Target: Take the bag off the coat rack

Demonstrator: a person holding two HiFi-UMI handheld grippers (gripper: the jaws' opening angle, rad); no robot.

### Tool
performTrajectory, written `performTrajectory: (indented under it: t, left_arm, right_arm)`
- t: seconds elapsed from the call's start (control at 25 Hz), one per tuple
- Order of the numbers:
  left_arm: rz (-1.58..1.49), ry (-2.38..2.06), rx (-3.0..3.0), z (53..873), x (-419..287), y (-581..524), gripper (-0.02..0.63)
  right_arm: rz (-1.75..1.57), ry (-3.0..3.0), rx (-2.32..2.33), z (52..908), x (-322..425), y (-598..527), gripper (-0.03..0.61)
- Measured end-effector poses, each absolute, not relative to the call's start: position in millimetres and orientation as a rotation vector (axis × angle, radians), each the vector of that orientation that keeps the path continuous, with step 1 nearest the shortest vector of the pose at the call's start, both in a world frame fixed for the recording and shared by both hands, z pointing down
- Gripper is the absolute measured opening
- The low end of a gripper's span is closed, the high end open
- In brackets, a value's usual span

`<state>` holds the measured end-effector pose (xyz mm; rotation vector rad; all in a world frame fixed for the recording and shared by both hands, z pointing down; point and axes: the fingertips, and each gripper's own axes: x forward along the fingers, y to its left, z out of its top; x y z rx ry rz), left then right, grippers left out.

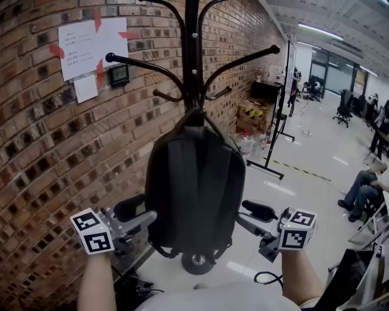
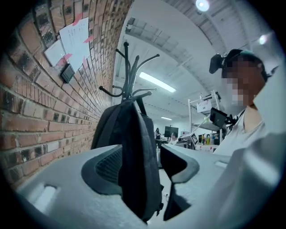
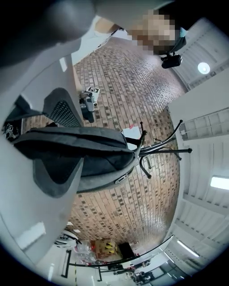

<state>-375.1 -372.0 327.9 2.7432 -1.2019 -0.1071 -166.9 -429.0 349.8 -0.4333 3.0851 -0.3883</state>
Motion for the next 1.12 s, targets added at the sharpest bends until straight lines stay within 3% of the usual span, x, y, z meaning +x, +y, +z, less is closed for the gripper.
performTrajectory:
  t: [0.2, 0.32, 0.48, 0.84, 0.96, 1.0, 1.04, 1.12]
  left_arm:
    - [0.033, -1.207, 2.746, 335.8, -401.1, -415.9, 0.350]
    - [0.046, -1.106, 2.776, 340.5, -403.8, -437.5, 0.446]
    - [0.092, -1.008, 2.804, 349.4, -401.1, -459.8, 0.482]
    - [0.114, -0.828, 2.839, 362.6, -383.6, -486.0, 0.486]
    - [0.134, -0.756, 2.854, 367.8, -370.5, -485.7, 0.480]
    - [0.134, -0.714, 2.857, 368.8, -365.7, -483.4, 0.456]
    - [0.134, -0.683, 2.859, 369.2, -362.4, -481.3, 0.383]
    - [0.138, -0.660, 2.858, 369.2, -360.7, -479.5, 0.339]
  right_arm:
    - [-0.266, 3.073, -0.534, 332.9, -166.0, -479.4, 0.296]
    - [-0.208, 3.100, -0.537, 333.9, -175.1, -504.5, 0.360]
    - [-0.153, 3.156, -0.478, 341.6, -193.4, -521.3, 0.429]
    - [-0.255, 3.160, -0.238, 351.4, -218.6, -531.0, 0.466]
    - [-0.279, 3.157, -0.173, 354.1, -222.8, -528.7, 0.419]
    - [-0.282, 3.156, -0.167, 354.8, -223.3, -528.6, 0.407]
    - [-0.282, 3.154, -0.168, 355.2, -223.4, -528.9, 0.390]
    - [-0.275, 3.149, -0.169, 355.5, -223.1, -528.5, 0.356]
